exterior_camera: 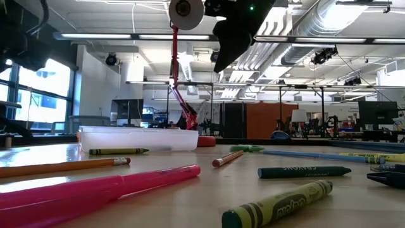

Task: Pick & place school supplies into a supply box
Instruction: Put the blue pencil into the orange supply box

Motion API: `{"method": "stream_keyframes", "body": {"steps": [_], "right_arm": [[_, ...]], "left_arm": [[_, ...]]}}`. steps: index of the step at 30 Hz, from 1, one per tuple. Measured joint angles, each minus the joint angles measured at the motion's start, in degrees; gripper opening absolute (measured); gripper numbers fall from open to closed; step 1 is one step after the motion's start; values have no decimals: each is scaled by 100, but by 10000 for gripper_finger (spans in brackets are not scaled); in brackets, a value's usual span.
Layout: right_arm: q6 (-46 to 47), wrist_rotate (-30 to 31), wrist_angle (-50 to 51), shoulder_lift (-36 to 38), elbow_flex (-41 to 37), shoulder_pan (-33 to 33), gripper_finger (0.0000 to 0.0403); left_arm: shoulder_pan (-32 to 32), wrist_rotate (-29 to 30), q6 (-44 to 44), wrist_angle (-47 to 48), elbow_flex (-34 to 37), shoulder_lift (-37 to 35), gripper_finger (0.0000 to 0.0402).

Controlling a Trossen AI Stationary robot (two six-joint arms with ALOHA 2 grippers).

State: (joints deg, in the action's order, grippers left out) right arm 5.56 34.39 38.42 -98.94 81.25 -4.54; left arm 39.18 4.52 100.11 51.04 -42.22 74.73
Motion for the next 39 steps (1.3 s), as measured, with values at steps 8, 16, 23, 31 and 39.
{"method": "stream_keyframes", "body": {"steps": [8,16,23,31,39], "right_arm": [[88,-32,-8,0,0,0,108],[94,-33,-7,-2,0,2,108],[92,-32,-9,-4,0,4,108],[103,-31,-12,-4,0,4,108],[107,-31,-14,-4,0,4,108]], "left_arm": [[-14,-390,126,-712,-2,716,149],[-16,-503,219,-780,-26,1169,139],[-9,-222,172,-806,-27,1187,42],[-18,795,-325,-1158,-13,1197,37],[-444,1091,-1648,-2449,11,1276,18]]}}
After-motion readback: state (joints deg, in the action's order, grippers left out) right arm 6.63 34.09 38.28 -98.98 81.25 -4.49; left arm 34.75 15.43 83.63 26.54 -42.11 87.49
